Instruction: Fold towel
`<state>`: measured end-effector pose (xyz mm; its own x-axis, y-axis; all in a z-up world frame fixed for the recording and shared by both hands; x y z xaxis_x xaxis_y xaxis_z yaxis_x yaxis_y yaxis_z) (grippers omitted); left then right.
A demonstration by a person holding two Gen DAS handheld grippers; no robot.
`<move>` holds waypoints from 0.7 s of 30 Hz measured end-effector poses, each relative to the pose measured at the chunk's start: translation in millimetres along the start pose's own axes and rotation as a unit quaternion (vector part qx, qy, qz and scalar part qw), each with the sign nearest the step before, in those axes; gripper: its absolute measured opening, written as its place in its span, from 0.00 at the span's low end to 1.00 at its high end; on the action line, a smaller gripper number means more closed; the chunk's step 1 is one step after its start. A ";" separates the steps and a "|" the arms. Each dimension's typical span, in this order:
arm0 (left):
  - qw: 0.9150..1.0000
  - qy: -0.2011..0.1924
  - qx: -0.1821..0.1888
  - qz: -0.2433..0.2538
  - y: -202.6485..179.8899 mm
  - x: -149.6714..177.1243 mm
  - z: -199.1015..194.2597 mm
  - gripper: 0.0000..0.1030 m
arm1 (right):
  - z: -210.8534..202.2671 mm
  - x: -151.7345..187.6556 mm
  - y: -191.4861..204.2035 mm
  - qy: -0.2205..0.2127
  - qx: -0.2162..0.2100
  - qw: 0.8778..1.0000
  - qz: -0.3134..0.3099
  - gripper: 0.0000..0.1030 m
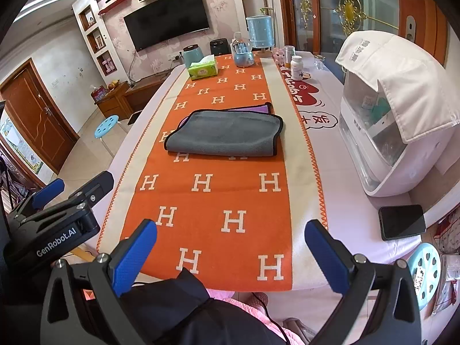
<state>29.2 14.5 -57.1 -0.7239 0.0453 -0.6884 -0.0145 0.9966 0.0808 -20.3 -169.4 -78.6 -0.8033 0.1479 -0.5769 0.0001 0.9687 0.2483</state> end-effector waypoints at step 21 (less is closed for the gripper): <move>1.000 0.000 0.001 0.003 -3.5 -1.2 0.1 0.99 | 2.2 2.7 -5.3 0.004 0.001 1.000 0.002 1.00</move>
<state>30.2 11.0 -56.6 -0.7233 0.0516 -0.6886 -0.0085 0.9965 0.0835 -21.1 -173.6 -83.2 -0.8078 0.1496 -0.5702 0.0041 0.9686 0.2484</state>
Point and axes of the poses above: each gripper's, at about its wrist camera, not at the fingertips, and z roughly the way its jaws point, y to its left, x to its underside, the point moved 7 cm from there along z, roughly the way its jaws point, and after that the axes turned 6 degrees about -x, right-handed, at the moved point
